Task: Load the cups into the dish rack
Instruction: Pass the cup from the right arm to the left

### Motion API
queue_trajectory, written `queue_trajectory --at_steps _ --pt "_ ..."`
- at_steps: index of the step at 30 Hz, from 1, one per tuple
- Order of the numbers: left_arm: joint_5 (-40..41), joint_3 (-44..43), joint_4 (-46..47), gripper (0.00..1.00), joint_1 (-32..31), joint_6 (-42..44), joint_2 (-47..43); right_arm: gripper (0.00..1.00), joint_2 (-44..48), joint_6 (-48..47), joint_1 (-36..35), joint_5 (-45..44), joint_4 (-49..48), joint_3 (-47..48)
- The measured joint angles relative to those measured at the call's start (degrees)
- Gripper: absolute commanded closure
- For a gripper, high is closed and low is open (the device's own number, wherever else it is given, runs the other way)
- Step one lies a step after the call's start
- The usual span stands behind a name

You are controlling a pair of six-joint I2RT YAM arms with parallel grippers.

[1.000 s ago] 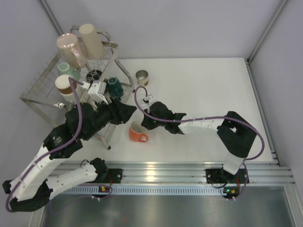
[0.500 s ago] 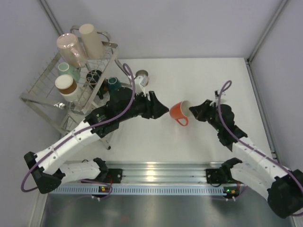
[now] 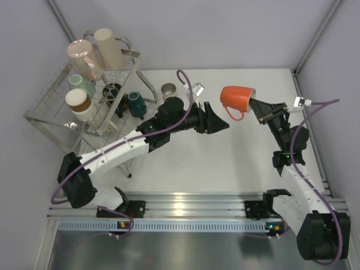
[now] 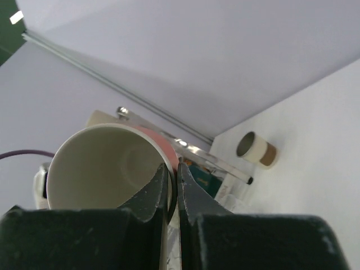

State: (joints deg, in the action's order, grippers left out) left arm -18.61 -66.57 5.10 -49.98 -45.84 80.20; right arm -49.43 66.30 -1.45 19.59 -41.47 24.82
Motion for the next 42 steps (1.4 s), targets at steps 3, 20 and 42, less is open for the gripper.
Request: queue_trajectory --at_steps 3,20,42 --pt "-1.36 -0.31 3.23 0.34 0.02 -0.63 1.42 1.0 -1.05 4.04 0.11 3.08 -5.75 0.0" --pt "-7.17 0.39 26.34 0.55 0.22 -9.64 7.78 1.0 -2.14 13.86 0.2 8.13 -21.53 -4.31" --pt "5.97 11.5 18.53 1.0 -0.39 -7.78 1.73 0.61 -0.74 7.93 0.13 10.73 -20.61 -17.03"
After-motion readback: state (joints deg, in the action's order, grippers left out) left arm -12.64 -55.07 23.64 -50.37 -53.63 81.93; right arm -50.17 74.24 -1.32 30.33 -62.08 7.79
